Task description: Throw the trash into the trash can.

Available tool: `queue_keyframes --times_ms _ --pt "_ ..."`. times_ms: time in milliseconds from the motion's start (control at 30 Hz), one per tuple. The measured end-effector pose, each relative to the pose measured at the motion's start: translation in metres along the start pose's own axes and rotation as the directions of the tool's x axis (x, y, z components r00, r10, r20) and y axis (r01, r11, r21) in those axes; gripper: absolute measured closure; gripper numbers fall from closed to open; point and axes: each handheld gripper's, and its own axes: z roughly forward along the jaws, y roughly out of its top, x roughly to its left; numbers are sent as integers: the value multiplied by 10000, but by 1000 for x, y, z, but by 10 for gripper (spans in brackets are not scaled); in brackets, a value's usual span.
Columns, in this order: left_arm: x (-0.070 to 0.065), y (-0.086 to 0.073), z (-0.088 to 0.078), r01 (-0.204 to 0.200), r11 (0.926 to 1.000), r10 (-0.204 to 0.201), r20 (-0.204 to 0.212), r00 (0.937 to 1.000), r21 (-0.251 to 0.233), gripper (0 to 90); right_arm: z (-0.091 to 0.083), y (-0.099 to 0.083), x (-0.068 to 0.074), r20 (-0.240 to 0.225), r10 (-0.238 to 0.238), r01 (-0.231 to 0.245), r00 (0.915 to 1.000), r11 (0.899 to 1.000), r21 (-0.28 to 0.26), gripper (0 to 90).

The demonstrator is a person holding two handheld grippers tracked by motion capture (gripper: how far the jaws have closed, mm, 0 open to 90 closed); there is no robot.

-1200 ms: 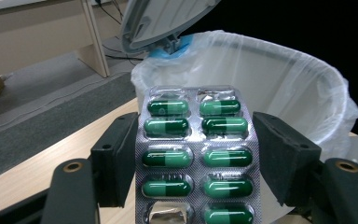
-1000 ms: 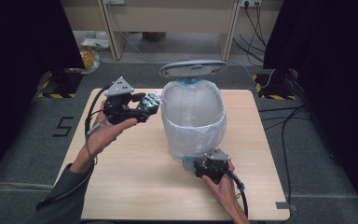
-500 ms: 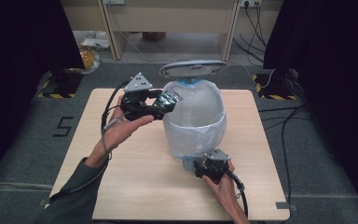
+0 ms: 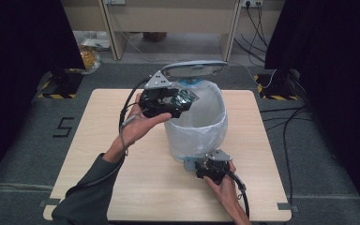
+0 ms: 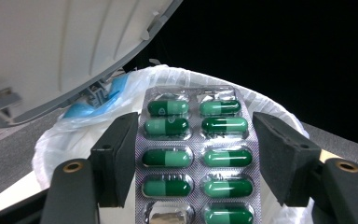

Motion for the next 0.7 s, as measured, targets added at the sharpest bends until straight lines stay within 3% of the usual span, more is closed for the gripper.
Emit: queue_keyframes --times_ms 333,500,700 --pt "-5 1 21 -37 9997 34 142 9999 241 338 0 0 0 -14 -5 5 10000 10000 -8 155" --pt "-4 2 28 115 9999 -116 153 9998 77 335 0 0 0 -30 -4 4 10000 10000 -9 155" --pt "-4 3 26 156 9999 -156 158 9998 10 229 0 0 -1 -47 -10 10 10000 10000 -4 155"
